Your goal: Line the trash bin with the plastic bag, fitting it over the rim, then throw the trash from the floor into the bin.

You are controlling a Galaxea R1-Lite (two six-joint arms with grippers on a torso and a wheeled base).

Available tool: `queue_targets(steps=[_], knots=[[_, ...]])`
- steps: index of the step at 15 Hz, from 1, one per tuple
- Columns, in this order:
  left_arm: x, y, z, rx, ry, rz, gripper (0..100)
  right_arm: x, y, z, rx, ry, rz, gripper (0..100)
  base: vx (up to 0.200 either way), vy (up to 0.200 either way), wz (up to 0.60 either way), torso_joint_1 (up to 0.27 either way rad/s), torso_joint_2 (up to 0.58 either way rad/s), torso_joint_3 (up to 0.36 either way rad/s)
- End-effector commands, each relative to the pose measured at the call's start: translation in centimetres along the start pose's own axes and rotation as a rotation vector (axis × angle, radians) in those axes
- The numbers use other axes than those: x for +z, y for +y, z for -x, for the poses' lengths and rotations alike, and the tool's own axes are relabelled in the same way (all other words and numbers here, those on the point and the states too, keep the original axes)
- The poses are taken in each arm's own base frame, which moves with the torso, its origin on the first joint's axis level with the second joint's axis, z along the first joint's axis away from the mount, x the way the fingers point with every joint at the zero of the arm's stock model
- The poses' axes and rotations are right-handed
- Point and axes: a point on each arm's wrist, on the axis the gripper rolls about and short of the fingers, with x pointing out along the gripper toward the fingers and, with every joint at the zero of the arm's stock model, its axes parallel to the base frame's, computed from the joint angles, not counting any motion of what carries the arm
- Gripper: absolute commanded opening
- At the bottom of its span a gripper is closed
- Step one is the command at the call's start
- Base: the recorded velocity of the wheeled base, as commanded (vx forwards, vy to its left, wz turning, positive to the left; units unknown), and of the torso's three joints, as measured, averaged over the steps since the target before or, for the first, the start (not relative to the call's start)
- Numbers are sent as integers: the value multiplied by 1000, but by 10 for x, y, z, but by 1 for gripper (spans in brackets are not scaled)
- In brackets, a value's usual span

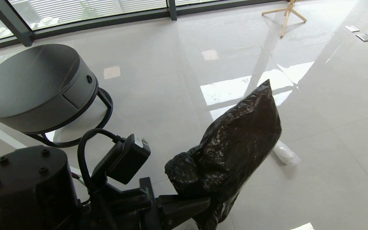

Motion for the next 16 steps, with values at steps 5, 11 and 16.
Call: queue_targets(steps=[5, 11, 16], knots=[[-5, -1, -5, 25, -12, -8, 0, 0, 0, 0, 0, 2, 0, 100, 0, 0, 0, 0, 0, 0], [-16, -5, -23, 106, -9, -69, 0, 0, 0, 0, 2, 2, 0, 100, 0, -167, 0, -2, 2, 2], [-16, -5, -24, 104, -12, -68, 0, 0, 0, 0, 0, 2, 0, 100, 0, -200, 0, 4, 1, 0]])
